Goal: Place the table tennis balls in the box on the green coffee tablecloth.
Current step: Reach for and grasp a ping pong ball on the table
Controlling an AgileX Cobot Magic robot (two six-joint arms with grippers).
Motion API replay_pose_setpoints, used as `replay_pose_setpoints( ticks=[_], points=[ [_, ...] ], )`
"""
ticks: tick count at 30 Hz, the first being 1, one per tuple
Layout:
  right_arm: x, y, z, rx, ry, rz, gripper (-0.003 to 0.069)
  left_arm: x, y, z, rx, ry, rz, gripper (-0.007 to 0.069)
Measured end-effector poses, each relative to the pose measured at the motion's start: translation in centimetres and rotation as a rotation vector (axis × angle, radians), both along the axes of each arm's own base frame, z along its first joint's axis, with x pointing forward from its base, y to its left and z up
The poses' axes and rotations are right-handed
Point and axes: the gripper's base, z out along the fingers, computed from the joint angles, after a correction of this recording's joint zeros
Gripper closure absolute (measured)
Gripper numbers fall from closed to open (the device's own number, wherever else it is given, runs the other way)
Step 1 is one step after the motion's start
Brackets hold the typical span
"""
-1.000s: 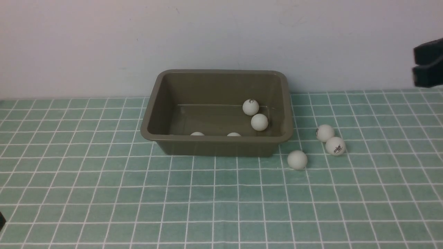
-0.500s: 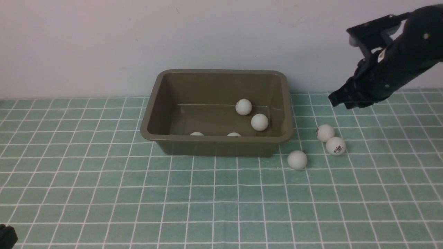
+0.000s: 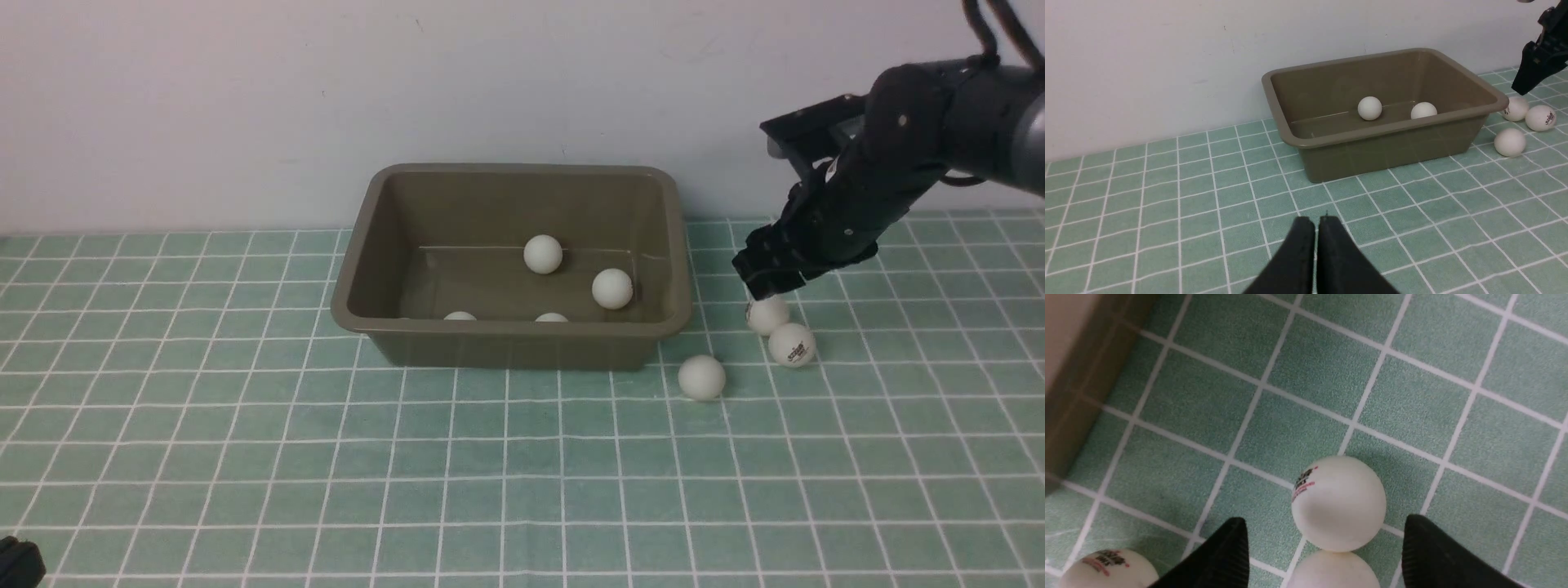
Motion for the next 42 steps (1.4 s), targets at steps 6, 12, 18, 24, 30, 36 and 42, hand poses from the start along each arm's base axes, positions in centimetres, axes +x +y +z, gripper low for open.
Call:
replay_pose_setpoints(
  ticks=[6,12,18,24,30,36,42],
  points=[
    [0.5,-0.6,-1.4,-0.003,0.014,-0.016,0.0197,0.0,0.0,0.0,0.001,0.0,0.0,0.0629],
    [0.9,-1.0,-2.8,-0.002,0.033,-0.03,0.0197,0.0,0.0,0.0,0.001,0.0,0.0,0.0629],
    [1.3,-0.8,-3.5,0.01,0.041,-0.025,0.0197,0.0,0.0,0.0,0.001,0.0,0.0,0.0629],
    [1.9,-0.6,-3.3,0.023,0.023,-0.027,0.0217,0.0,0.0,0.0,0.001,0.0,0.0,0.0629],
    [2.0,-0.6,-3.0,0.024,0.012,-0.026,0.0319,0.0,0.0,0.0,0.001,0.0,0.0,0.0629],
    [2.0,-0.6,-3.1,0.023,0.014,-0.025,0.0319,0.0,0.0,0.0,0.001,0.0,0.0,0.0629],
    [1.9,-0.6,-2.7,0.019,0.014,-0.023,0.0319,0.0,0.0,0.0,0.001,0.0,0.0,0.0629]
  ],
)
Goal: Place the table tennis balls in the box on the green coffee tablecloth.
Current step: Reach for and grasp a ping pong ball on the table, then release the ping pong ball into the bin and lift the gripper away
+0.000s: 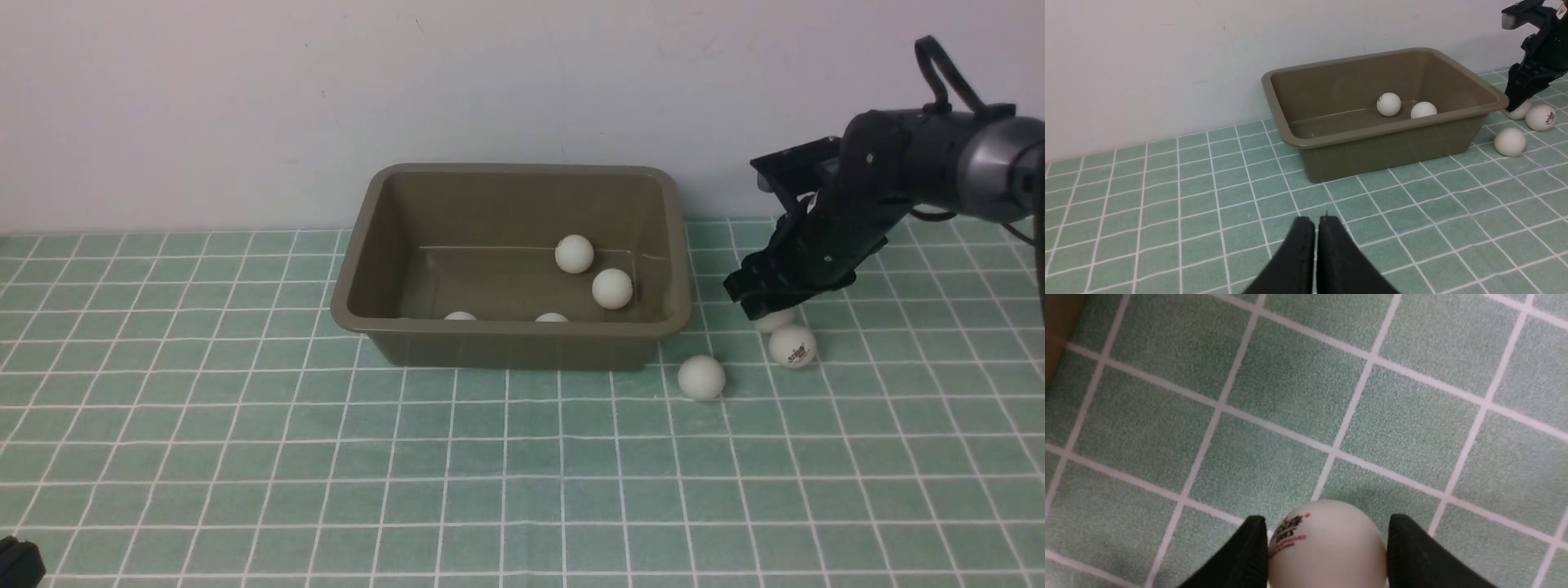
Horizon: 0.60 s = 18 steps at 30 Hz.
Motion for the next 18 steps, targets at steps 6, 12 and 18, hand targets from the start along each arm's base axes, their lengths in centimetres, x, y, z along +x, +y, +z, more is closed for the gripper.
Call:
replay_pose_setpoints(
  ticks=[6,12,18],
  points=[
    [0.7,0.1,4.2,0.003,-0.072,0.007,0.0319,0.0,0.0,0.0,0.0,0.0,0.0,0.0629],
    [0.7,2.7,9.8,0.138,-0.12,0.059,0.0319,0.0,0.0,0.0,0.0,0.0,0.0,0.0629],
    [-0.6,9.0,9.6,0.179,-0.151,0.216,0.0319,0.0,0.0,0.0,0.0,0.0,0.0,0.0629]
  ],
)
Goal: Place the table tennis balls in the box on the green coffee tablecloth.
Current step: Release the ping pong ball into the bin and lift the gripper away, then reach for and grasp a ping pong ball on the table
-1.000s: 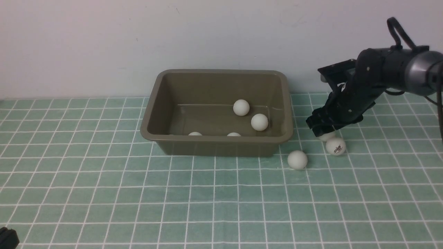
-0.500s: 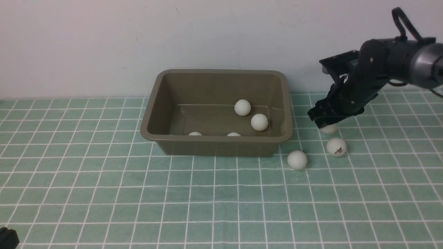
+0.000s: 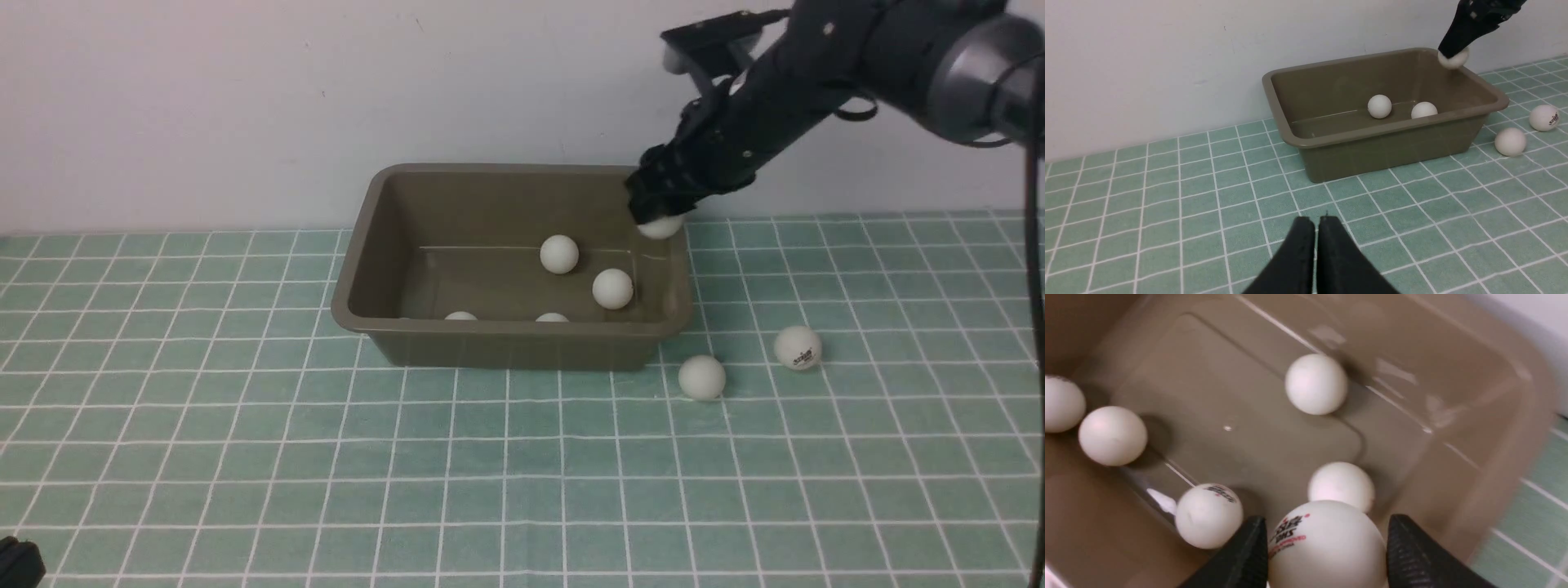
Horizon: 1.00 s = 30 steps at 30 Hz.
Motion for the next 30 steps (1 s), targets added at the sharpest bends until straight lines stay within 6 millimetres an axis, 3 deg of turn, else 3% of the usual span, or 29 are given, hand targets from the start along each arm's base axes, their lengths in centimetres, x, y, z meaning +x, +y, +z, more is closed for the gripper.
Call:
replay_pose_setpoints(
  ticks=[7,16,20,23,27,30],
  points=[
    [0.1,2.3,-2.7,-0.027,0.012,0.05,0.0319,0.0,0.0,0.0,0.0,0.0,0.0,0.0629],
    [0.2,2.3,-2.7,-0.047,0.002,0.064,0.0247,0.0,0.0,0.0,0.001,0.002,0.0,0.0629],
    [-0.3,1.5,-0.7,-0.139,0.006,0.086,0.0242,0.0,0.0,0.0,0.001,0.003,0.0,0.0629],
    [-1.0,0.3,2.1,-0.195,-0.023,0.045,0.0242,0.0,0.0,0.0,0.001,0.004,0.0,0.0629],
    [-2.1,-3.0,6.0,-0.193,-0.05,-0.052,0.0242,0.0,0.0,0.0,0.001,0.004,0.0,0.0629],
    [-3.0,-5.7,7.1,-0.187,-0.055,-0.115,0.0239,0.0,0.0,0.0,0.001,0.004,0.0,0.0629]
  ],
)
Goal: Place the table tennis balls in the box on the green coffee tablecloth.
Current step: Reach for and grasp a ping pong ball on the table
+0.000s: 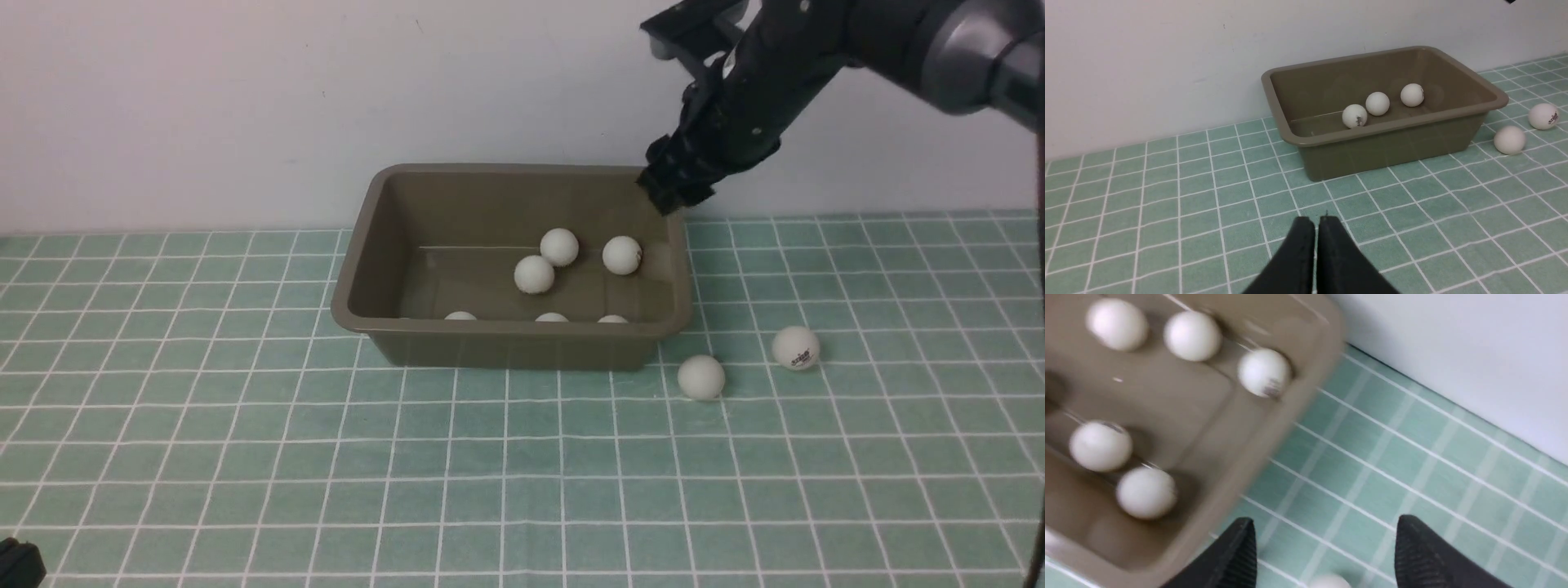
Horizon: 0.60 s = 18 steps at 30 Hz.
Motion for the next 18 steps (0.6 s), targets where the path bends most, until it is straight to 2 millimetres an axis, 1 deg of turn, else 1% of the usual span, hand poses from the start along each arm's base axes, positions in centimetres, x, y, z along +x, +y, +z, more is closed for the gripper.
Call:
replay_pose_setpoints(
  ticks=[3,5,7,9,12,14,18],
  points=[
    [-1.0,-2.3,-0.5,-0.008,0.009,-0.047,0.024,0.0,0.0,0.0,0.0,0.0,0.0,0.0629],
    [-1.7,-3.7,-2.2,0.002,0.05,-0.08,0.024,0.0,0.0,0.0,0.0,0.0,0.0,0.0629],
    [-2.1,-4.5,-4.3,0.025,0.097,-0.107,0.024,0.0,0.0,0.0,0.0,0.0,0.0,0.0629],
    [-2.3,-4.6,-5.7,0.037,0.119,-0.116,0.024,0.0,0.0,0.0,-0.001,0.001,0.0,0.0629],
    [-2.7,-4.7,-8.4,0.043,0.157,-0.126,0.024,0.0,0.0,0.0,-0.008,0.004,-0.004,0.0629],
    [-2.6,-4.6,-9.9,0.044,0.174,-0.13,0.024,0.0,-0.1,0.0,-0.011,0.005,-0.005,0.0629],
    [-1.9,-4.5,-11.8,0.04,0.189,-0.133,0.024,0.0,-0.1,0.0,-0.012,0.005,-0.006,0.0629]
  ],
)
